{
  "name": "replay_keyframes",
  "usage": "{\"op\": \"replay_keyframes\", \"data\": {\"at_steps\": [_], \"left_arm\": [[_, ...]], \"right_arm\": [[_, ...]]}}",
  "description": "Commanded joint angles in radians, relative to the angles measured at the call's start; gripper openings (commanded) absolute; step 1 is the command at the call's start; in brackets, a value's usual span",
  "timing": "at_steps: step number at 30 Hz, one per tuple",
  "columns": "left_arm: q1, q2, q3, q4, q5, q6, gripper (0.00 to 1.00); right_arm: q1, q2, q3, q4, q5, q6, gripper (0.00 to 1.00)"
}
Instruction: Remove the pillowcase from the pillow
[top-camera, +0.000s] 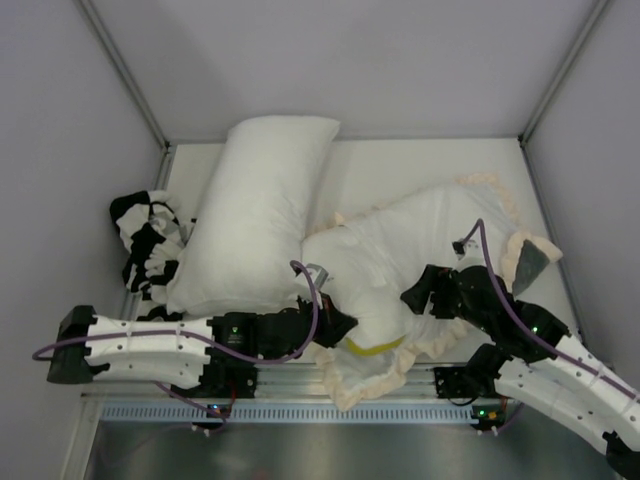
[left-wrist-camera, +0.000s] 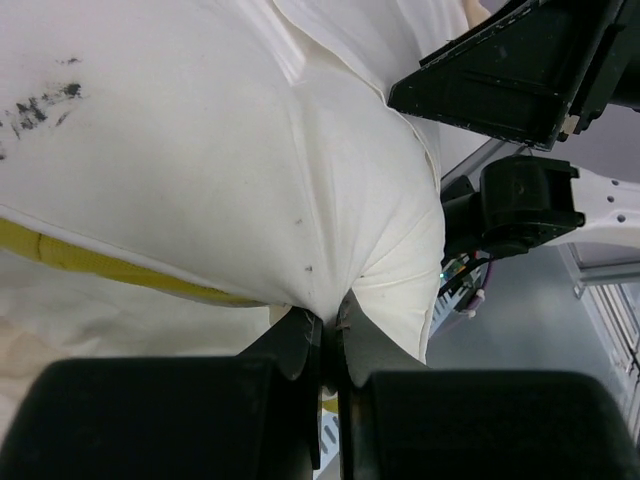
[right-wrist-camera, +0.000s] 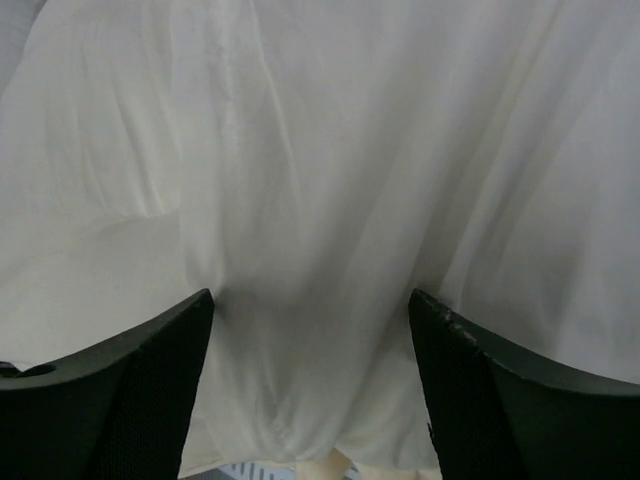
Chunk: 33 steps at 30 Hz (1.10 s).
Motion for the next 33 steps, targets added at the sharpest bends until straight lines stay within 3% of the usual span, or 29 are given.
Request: {"op": "replay_keyframes", "data": {"at_steps": [1,5,7,8,13,33], "left_arm": [[0.006,-0.046,0.052,0.01,-0.084,0.036,0.0],[0.006,-0.067,0.059,-0.002,-0.089,0.047,0.0],[0.006,-0.076,0.069,-0.019,-0.092,0.05,0.0],[0.006,-0.089,0.073,-0.026,-0.092,0.054,0.0],[0.006,-0.148,0.081,-0.069,-0.09,0.058,0.0],[0.008,-0.665,0.132,-0.344,-0.165,0.088,0.0]], "right_arm": [[0.009,0.01,-0.036,0.086,-0.089,0.002,0.72],[0.01,0.022,-0.073,0.112,-0.088,0.013,0.46],[0.01,0.029,-0.082,0.115,-0.077,0.019,0.38],[0.011,0.03,-0.089,0.115,-0.072,0.022,0.28],[0.011,0.033,-0.114,0.114,-0.011,0.037,0.02],[0.011,0.036,-0.128,0.066,0.156,0.066,0.0]]}}
